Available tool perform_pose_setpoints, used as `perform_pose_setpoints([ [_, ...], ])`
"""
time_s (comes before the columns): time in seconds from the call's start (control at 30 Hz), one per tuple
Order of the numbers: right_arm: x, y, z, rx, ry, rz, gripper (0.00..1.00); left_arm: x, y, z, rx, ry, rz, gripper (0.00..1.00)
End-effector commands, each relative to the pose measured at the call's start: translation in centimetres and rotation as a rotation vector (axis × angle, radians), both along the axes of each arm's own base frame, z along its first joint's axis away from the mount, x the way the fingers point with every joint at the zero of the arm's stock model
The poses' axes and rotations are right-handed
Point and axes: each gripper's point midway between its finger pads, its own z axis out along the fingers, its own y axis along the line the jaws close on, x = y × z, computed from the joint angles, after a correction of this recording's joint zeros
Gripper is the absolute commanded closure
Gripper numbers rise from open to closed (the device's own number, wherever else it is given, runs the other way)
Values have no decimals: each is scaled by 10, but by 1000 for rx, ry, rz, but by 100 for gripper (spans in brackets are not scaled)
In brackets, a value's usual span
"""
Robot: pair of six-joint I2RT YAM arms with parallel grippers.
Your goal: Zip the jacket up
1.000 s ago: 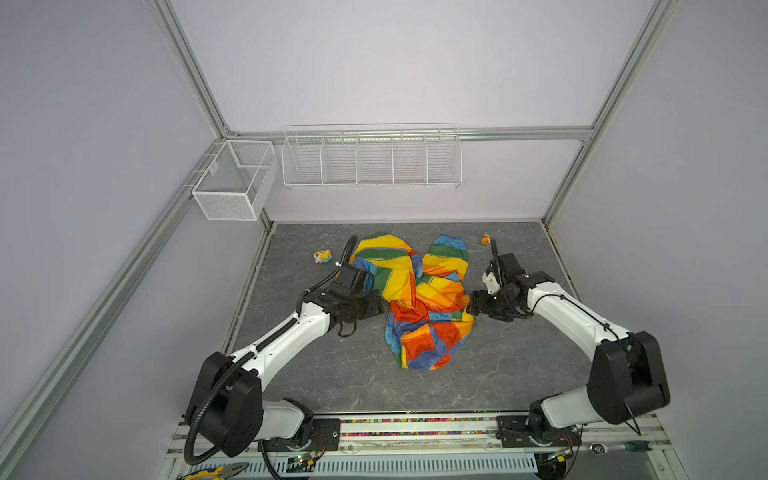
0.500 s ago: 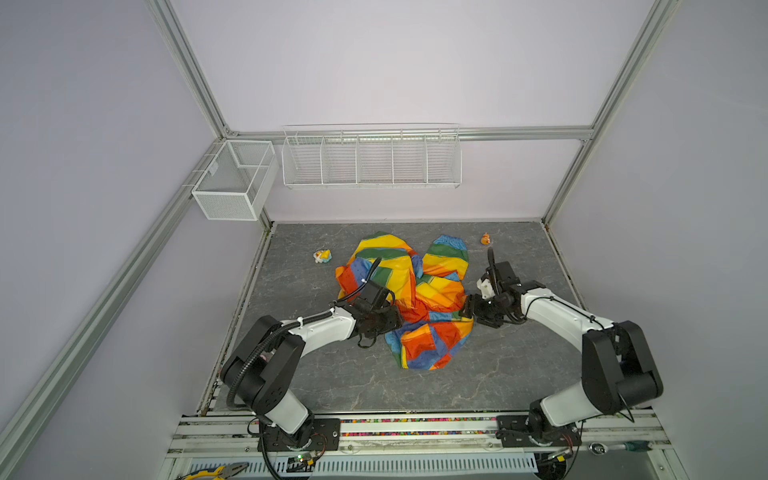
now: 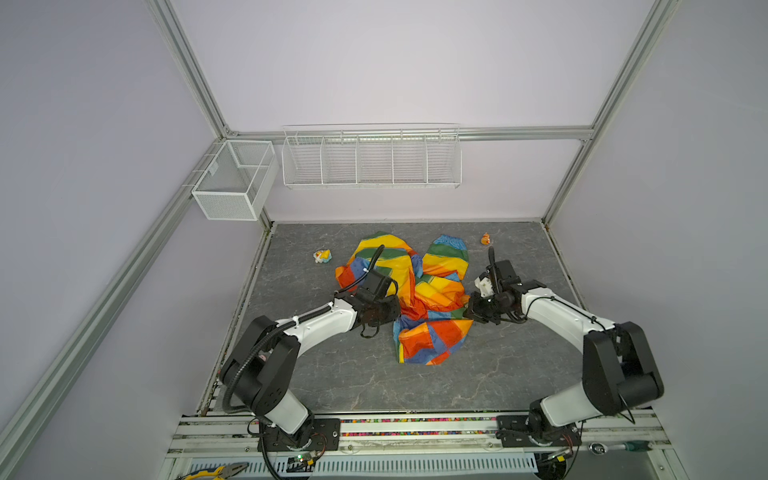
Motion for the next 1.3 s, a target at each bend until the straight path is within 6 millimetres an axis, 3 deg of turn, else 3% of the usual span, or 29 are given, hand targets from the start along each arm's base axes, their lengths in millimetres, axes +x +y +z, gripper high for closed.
perform_pose_setpoints([
  [0.0, 8, 5, 56, 50, -119, 25, 93, 14, 0, 65, -8, -149, -18, 100],
  [0.43, 38, 19, 236, 147, -545, 100, 93, 36, 0, 244, -107, -504, -55, 100],
  [0.63, 46, 21, 316, 172, -750, 129, 93, 34, 7, 309, -113, -640, -69, 100],
  [0.93, 44, 25, 399, 217, -966, 169, 93, 25, 15, 379, -142, -806, -91, 100],
  [1.27, 14, 24, 455, 275, -1134, 210, 93, -1, 22, 432, -253, -924, -117, 100],
])
